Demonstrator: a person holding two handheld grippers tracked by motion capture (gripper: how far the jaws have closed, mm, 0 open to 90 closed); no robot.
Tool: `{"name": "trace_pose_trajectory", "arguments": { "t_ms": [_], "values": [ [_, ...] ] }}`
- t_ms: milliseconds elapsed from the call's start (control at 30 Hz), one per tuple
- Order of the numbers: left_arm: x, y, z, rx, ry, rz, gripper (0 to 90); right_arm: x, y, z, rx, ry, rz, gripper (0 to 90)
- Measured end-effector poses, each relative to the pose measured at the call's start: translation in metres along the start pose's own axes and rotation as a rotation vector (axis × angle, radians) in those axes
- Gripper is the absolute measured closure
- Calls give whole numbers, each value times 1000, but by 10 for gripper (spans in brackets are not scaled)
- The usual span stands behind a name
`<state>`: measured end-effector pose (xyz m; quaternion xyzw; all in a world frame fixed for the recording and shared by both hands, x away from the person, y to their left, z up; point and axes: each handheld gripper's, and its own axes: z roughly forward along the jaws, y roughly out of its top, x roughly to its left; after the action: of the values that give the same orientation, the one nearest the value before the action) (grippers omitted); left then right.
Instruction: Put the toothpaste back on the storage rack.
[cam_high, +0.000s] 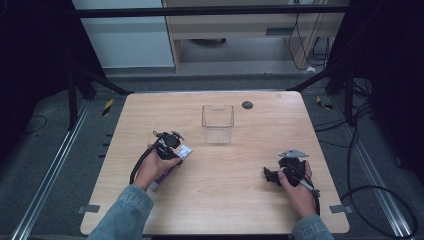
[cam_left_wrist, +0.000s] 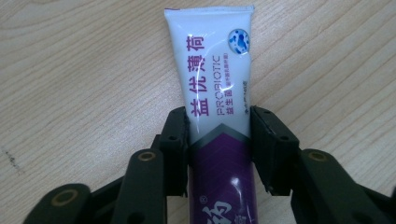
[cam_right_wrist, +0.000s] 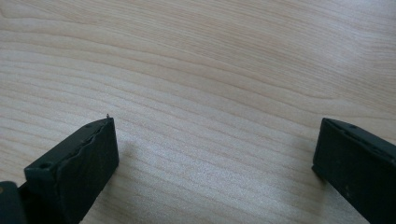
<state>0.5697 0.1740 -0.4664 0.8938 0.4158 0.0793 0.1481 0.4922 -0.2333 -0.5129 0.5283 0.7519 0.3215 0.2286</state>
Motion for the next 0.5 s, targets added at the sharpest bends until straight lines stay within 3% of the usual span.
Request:
{"name": "trace_pose_trajectory", "arguments": {
  "t_ms": [267, 500],
  "values": [
    [2, -2, -2, -8, -37, -18, 680, 0, 0, 0, 1, 2, -2, 4],
    [1, -5, -8, -36, -32, -1, 766, 0, 0, 0, 0, 2, -2, 4]
  ]
}}
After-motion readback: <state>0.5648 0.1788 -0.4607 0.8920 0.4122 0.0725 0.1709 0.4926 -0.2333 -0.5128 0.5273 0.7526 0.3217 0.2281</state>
